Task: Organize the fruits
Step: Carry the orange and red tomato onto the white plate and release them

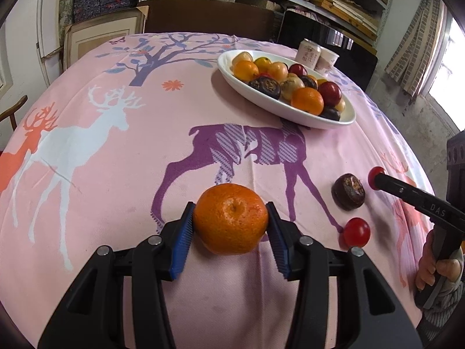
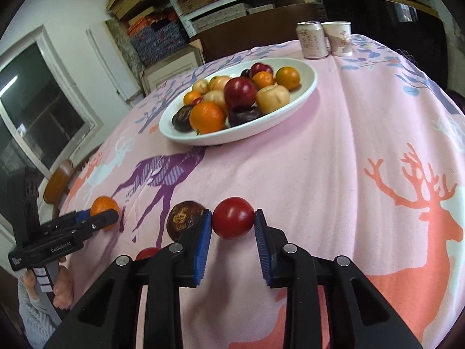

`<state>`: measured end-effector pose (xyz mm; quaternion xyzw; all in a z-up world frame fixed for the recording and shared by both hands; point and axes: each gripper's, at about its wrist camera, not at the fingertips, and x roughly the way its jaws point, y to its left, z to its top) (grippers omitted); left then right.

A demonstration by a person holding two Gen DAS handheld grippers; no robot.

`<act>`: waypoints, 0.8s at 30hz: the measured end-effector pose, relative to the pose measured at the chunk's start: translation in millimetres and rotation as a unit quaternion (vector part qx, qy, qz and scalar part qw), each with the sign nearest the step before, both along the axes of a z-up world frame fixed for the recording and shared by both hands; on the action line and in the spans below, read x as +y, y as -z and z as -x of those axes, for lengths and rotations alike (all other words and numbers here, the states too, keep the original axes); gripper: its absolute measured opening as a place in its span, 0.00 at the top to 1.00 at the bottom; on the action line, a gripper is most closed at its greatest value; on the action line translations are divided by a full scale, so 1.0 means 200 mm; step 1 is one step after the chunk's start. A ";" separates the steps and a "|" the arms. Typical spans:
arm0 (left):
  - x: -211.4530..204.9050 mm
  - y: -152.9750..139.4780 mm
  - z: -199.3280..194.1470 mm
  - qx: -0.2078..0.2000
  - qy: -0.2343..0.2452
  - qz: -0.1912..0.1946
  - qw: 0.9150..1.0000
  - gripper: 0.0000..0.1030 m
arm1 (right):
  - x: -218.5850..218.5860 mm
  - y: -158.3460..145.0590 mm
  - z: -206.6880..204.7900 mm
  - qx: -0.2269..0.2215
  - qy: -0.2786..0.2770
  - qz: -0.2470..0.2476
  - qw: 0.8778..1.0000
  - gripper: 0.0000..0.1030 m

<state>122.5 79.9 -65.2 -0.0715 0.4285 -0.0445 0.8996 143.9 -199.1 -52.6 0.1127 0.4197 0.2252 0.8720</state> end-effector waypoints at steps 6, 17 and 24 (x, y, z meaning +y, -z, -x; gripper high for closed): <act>-0.04 -0.08 -0.05 -0.013 0.006 -0.002 1.000 0.54 | -0.04 -0.04 0.02 -0.021 0.016 -0.013 1.000 0.71; -0.20 -0.42 -0.56 -0.068 0.007 0.002 0.998 0.54 | -0.06 -0.37 -0.37 -0.064 0.047 -0.011 0.997 0.71; -0.23 -0.30 -0.89 -0.039 -0.003 0.003 0.999 0.54 | -0.02 -0.28 -0.72 -0.033 0.063 -0.009 0.997 0.71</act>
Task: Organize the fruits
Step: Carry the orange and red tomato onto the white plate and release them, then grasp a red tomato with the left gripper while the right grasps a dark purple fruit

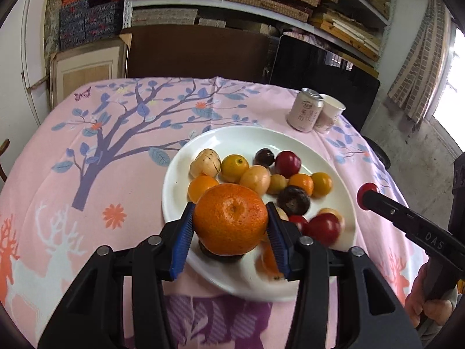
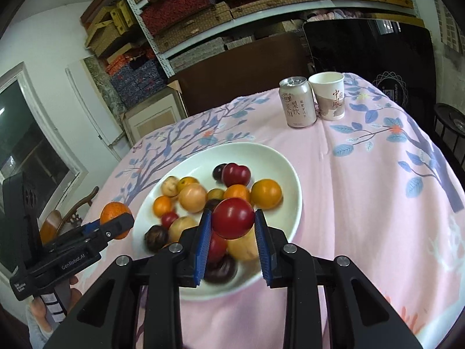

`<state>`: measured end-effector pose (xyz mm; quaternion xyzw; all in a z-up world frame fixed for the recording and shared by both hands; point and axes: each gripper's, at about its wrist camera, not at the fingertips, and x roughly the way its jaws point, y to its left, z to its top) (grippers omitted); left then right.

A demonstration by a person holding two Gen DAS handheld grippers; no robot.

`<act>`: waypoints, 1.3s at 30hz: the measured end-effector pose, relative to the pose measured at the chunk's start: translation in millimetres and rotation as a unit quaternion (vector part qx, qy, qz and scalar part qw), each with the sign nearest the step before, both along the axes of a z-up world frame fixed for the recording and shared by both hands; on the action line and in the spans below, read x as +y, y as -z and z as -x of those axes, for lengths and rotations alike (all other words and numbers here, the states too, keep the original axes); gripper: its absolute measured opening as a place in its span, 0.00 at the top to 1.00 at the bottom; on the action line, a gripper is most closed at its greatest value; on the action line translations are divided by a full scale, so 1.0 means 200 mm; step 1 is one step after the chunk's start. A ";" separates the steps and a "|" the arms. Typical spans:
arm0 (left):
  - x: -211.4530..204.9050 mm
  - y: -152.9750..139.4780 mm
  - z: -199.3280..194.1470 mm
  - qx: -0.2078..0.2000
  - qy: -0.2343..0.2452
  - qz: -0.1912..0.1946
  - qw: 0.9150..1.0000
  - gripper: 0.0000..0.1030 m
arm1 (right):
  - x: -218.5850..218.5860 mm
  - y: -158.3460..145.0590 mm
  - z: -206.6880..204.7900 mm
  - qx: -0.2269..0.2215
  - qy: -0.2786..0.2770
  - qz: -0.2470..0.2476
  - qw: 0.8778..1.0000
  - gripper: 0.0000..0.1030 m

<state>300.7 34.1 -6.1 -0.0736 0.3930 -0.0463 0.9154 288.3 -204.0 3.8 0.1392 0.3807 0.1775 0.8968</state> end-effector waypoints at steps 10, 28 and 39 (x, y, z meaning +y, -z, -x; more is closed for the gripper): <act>0.03 0.12 -0.12 0.021 0.000 0.001 1.000 0.45 | 0.06 0.09 -0.08 -0.009 -0.003 0.012 1.000 0.40; -0.01 0.05 0.37 -0.033 -0.005 -0.041 0.999 0.10 | -0.17 0.10 0.23 -0.023 0.067 -0.057 0.996 0.13; -0.25 0.24 0.88 0.005 0.122 -0.092 0.988 0.04 | -0.36 0.26 0.46 0.040 0.121 -0.154 0.980 0.05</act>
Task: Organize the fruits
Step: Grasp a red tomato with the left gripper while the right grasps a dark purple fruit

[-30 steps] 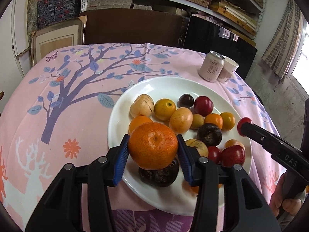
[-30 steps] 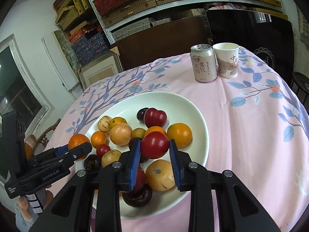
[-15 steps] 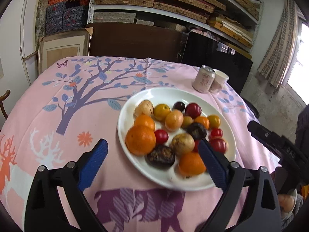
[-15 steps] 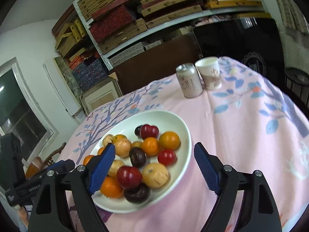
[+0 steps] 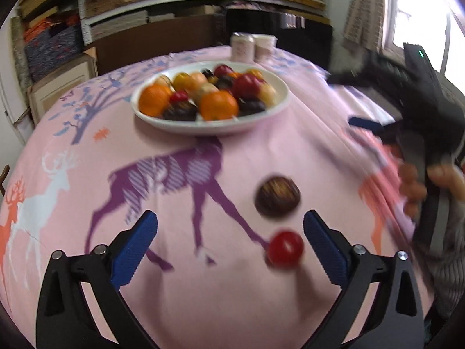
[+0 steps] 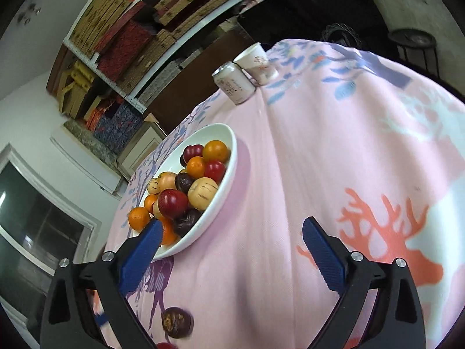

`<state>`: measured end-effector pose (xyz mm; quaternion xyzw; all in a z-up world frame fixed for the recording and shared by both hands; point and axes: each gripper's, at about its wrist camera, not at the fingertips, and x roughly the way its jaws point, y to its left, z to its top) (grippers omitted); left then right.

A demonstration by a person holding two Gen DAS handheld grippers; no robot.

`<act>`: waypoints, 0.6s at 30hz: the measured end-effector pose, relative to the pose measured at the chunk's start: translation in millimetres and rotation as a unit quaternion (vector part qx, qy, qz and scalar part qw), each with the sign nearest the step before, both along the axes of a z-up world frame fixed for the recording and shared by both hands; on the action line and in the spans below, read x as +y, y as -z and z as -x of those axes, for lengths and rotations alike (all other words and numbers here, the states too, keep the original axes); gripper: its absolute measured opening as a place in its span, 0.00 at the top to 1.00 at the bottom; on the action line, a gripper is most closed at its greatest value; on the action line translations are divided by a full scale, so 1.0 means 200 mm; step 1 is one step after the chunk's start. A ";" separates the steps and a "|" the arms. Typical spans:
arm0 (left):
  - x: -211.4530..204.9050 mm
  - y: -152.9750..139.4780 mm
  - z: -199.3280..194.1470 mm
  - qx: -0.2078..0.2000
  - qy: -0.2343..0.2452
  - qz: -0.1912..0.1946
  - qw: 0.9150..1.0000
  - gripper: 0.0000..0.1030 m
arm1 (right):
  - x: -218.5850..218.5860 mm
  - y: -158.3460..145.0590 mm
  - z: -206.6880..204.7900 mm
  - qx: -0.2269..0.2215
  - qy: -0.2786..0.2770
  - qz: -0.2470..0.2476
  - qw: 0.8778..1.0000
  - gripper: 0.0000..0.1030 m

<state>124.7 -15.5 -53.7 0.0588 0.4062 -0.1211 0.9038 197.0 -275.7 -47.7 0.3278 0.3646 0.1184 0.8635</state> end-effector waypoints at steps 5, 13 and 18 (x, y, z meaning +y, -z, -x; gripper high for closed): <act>-0.01 0.05 0.04 0.018 -0.002 -0.014 1.000 0.04 | -0.02 0.02 0.01 0.004 0.000 -0.011 1.000 0.05; -0.05 0.08 0.03 0.042 0.027 -0.005 0.999 0.04 | 0.02 0.01 0.01 0.007 -0.022 -0.004 1.000 0.05; -0.06 0.08 0.02 0.054 0.035 0.013 0.998 0.05 | 0.01 0.02 0.00 0.011 -0.020 -0.007 1.000 0.05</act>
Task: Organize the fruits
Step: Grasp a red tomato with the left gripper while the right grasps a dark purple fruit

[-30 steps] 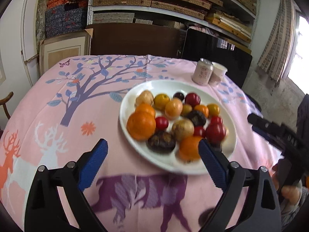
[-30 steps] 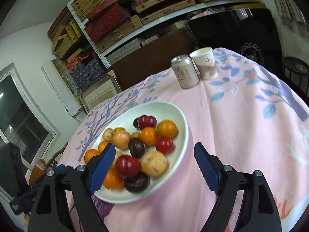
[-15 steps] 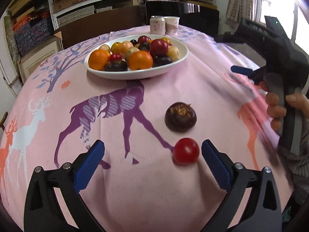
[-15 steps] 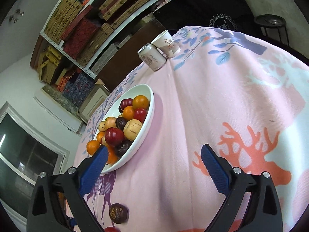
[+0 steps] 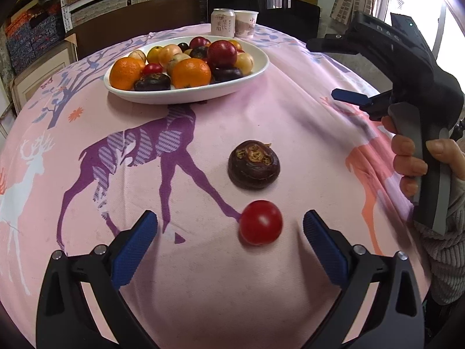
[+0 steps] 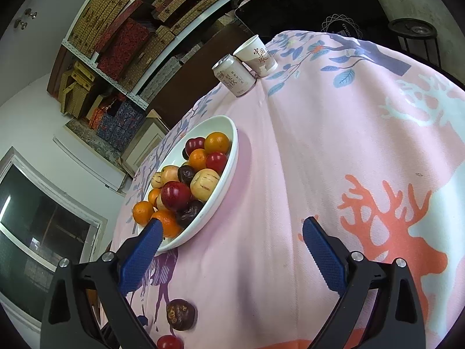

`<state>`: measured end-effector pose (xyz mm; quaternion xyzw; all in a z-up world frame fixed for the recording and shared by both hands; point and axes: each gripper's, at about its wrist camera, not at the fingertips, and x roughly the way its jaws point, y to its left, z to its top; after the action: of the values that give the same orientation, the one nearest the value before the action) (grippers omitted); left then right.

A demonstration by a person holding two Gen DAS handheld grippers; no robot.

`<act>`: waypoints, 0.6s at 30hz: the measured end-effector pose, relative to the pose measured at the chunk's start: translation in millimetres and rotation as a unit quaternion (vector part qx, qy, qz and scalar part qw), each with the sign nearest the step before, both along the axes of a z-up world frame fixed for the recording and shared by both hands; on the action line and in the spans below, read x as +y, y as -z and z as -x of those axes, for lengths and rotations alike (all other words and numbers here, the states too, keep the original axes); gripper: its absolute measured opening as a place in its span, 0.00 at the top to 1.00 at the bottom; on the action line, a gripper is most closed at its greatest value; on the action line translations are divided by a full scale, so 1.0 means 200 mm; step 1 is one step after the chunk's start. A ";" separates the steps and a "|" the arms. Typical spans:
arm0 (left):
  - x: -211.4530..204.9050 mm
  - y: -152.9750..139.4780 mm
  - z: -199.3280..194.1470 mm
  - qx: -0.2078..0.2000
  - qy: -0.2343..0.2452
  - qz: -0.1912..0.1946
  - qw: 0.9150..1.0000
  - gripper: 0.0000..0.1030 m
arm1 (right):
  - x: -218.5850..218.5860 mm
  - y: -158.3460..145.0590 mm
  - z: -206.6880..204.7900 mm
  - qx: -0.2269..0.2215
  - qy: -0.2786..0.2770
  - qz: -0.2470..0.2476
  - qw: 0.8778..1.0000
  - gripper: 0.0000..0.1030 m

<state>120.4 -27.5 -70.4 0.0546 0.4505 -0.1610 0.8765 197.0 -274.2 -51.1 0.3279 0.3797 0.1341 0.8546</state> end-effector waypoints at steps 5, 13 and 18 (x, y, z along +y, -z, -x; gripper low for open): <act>-0.04 -0.02 0.01 -0.006 0.018 0.009 1.000 0.06 | 0.01 0.00 -0.01 0.004 -0.003 0.003 1.000 0.05; -0.08 0.00 0.00 0.016 0.037 0.028 0.999 0.43 | 0.02 0.00 -0.01 0.004 -0.012 0.009 1.000 0.05; -0.06 0.01 0.00 0.018 0.034 0.038 0.999 0.67 | 0.06 -0.01 -0.01 -0.004 -0.031 0.018 0.999 0.05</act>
<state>120.6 -39.7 -71.8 0.0335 0.4578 -0.2091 0.8635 198.8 -261.9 -49.9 0.2994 0.3884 0.1553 0.8575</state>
